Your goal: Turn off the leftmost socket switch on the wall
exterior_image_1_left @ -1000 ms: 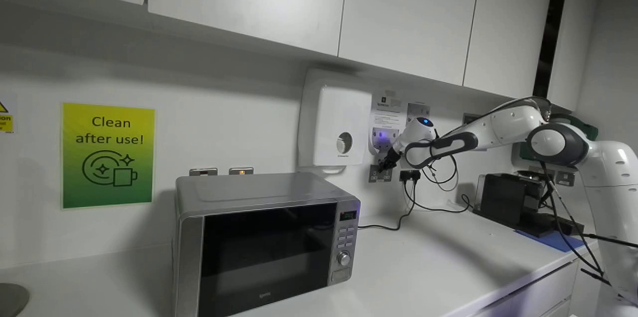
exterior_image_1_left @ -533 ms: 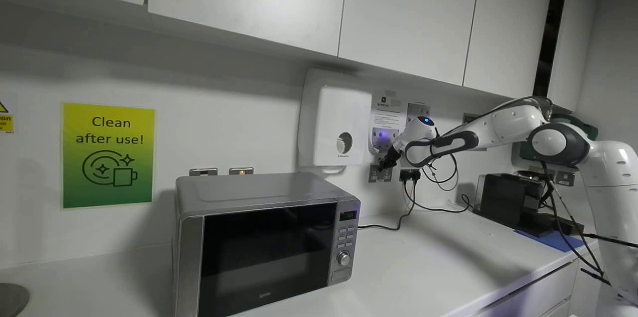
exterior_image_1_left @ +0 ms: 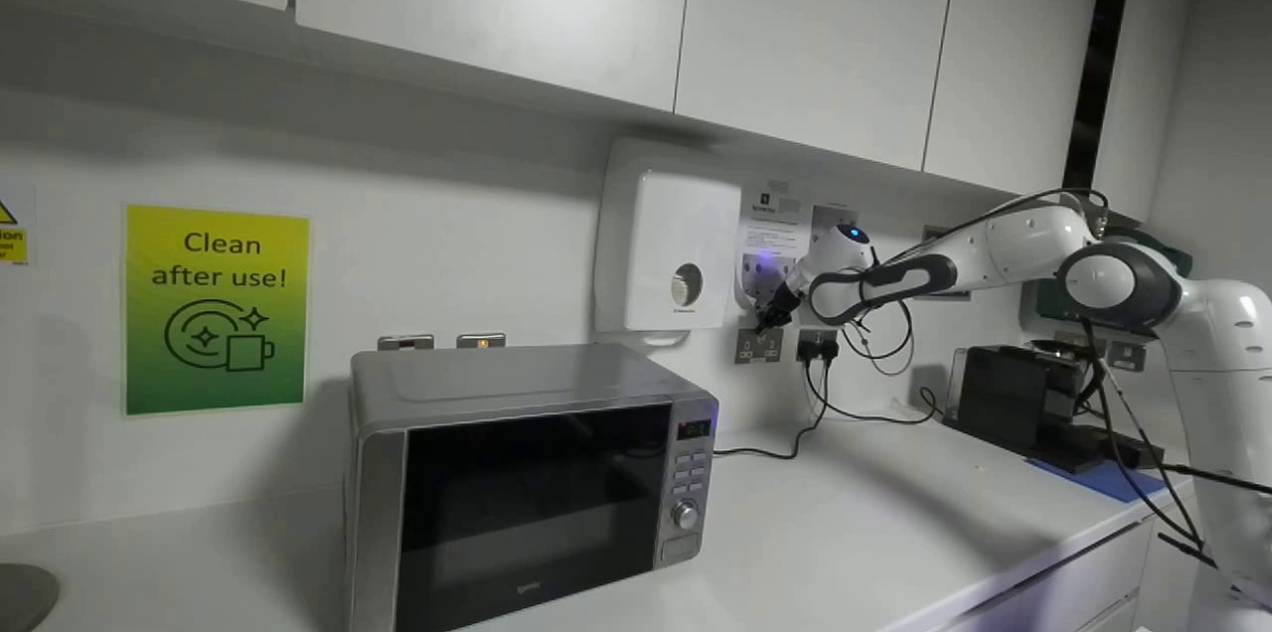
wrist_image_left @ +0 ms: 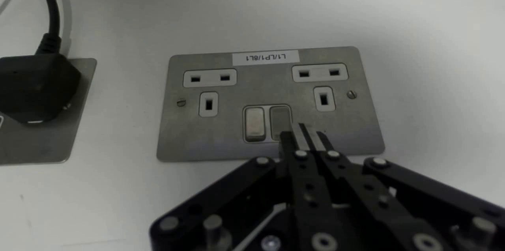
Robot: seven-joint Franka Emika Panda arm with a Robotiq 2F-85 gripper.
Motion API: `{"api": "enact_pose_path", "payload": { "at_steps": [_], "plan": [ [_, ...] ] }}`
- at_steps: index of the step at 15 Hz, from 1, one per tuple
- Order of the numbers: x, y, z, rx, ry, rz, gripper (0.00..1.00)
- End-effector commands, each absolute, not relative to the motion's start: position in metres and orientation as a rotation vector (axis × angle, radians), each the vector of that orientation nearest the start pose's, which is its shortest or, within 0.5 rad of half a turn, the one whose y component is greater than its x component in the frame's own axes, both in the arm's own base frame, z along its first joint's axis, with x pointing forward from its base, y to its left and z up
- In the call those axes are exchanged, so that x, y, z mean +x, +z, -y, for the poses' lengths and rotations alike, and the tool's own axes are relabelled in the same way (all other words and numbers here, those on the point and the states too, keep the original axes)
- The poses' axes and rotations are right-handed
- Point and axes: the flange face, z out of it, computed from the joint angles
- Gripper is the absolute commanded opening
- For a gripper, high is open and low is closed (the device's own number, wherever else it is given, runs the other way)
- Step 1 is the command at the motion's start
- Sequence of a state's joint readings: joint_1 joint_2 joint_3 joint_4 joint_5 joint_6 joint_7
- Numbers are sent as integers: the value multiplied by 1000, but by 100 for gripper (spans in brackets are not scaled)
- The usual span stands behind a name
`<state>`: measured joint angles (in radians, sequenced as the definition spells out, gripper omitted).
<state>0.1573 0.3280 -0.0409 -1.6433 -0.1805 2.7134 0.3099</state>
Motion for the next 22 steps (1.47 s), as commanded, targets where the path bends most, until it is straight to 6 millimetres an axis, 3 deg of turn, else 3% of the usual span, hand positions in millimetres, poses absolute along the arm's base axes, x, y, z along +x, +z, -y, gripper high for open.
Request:
{"api": "enact_pose_path", "payload": {
  "at_steps": [1,15,22],
  "plan": [
    [704,530,-89,-2869,-1222,-78,0],
    [660,570,-87,-3080,-919,-18,0],
    [650,569,-86,-3151,-832,-2,0]
  ]
}}
